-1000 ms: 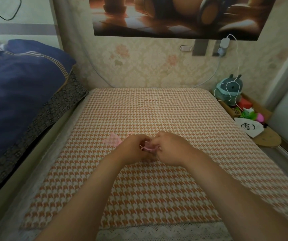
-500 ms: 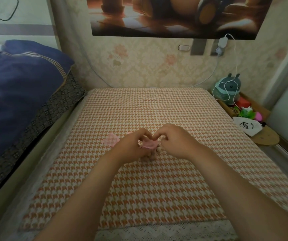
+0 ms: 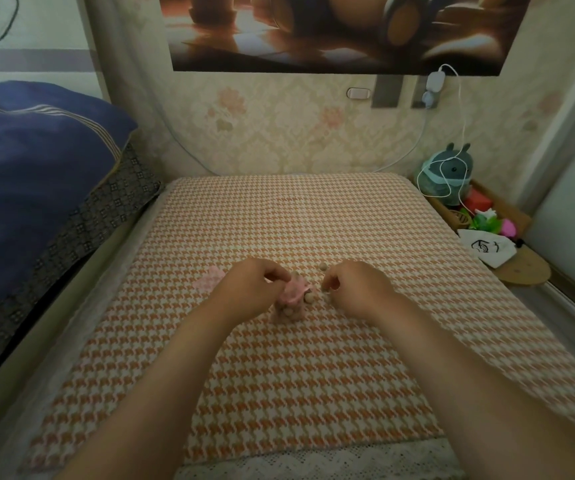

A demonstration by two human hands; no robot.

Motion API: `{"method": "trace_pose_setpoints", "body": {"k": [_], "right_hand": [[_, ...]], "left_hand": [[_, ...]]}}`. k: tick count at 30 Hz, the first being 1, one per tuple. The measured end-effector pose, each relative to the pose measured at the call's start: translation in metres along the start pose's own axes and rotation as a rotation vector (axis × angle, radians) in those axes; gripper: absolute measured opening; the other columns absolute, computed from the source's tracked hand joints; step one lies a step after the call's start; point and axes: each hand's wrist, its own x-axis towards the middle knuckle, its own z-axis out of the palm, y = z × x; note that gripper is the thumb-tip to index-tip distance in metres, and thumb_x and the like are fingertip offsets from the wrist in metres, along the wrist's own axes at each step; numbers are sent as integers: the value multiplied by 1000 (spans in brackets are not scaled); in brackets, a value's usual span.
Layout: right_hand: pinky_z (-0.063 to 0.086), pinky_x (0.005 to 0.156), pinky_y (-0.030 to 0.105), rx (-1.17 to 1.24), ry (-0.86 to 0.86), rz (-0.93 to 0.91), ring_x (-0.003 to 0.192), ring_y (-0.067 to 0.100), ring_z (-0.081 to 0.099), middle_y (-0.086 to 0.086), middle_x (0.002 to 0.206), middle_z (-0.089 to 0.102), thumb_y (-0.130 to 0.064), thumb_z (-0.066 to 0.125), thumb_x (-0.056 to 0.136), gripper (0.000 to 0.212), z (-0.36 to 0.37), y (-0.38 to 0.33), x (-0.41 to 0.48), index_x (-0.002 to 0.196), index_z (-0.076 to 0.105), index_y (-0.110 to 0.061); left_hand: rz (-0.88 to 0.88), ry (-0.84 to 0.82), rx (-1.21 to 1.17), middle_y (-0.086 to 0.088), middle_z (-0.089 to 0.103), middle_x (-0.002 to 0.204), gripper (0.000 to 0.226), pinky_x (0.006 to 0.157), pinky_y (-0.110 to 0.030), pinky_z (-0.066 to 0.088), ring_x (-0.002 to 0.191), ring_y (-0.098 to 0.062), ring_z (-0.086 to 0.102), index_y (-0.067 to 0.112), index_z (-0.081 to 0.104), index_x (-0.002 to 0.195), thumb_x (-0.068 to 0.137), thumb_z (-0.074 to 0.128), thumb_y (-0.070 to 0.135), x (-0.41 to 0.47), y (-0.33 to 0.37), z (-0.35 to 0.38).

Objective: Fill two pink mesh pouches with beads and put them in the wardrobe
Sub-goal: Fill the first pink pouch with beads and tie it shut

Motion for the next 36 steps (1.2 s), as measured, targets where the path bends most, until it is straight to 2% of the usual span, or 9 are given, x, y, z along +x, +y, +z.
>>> {"method": "trace_pose_setpoints", "body": {"k": [2,5,8,11,15,20,24,29,36], "right_hand": [[54,82,30,-30,-2,-25,109,15,67,-9,124,72,-17,67,95,26,8,0,3,115,77,-31],[52,78,28,-84,-4,-56,106,16,69,-9,121,73,-16,65,97,27,14,-1,7,114,78,-32],[55,87,33,-45,11,-44,112,18,67,-8,127,71,-19,63,98,23,13,-3,9,114,77,-29],[56,88,35,231,145,-13,104,12,68,-11,114,73,-25,67,97,15,2,-10,8,109,75,-29],[50,78,17,551,241,-85,86,-6,64,-20,96,70,-28,75,91,8,-16,-35,2,96,71,-34],[54,77,24,423,187,-167,85,-6,64,-20,92,72,-37,79,86,9,-15,-48,-9,93,76,-32],[56,82,33,350,135,-205,90,-1,66,-19,98,75,-40,74,90,12,-11,-47,-7,99,80,-36],[43,76,23,344,137,-177,82,-7,50,-21,116,60,-32,63,95,15,-14,-40,-5,100,76,-38],[52,92,35,212,-70,-257,111,10,57,-13,127,56,-34,58,96,25,-5,-42,-8,112,77,-38]], "left_hand": [[11,-9,-5,11,69,109,21,77,-28,58,85,-7,68,24,75,106,92,60,19,-1,1,-1],[15,-21,-13,10,69,112,22,78,-28,58,87,-9,69,23,75,107,92,61,19,-2,0,-3],[17,-34,-24,10,69,112,23,81,-32,59,90,-15,70,23,75,109,92,60,17,-3,2,-4],[30,-39,-20,7,70,112,26,89,-28,55,98,-8,65,20,74,111,92,58,12,-3,3,-4],[35,-41,-11,6,71,109,27,88,-26,51,99,-7,62,19,73,112,93,55,13,-3,4,-5],[22,-30,-20,5,71,93,26,69,-23,46,84,-9,63,21,74,107,93,54,14,-3,7,-5],[25,-33,-65,16,64,76,27,56,-10,37,64,5,55,17,75,104,94,52,8,-4,3,-5],[13,-19,-69,4,71,101,27,60,-14,40,70,3,56,17,74,111,94,54,12,-3,-1,-6],[-40,-122,-250,4,68,110,38,79,-34,59,94,-13,68,22,58,124,88,61,9,-1,-3,-7]]}}
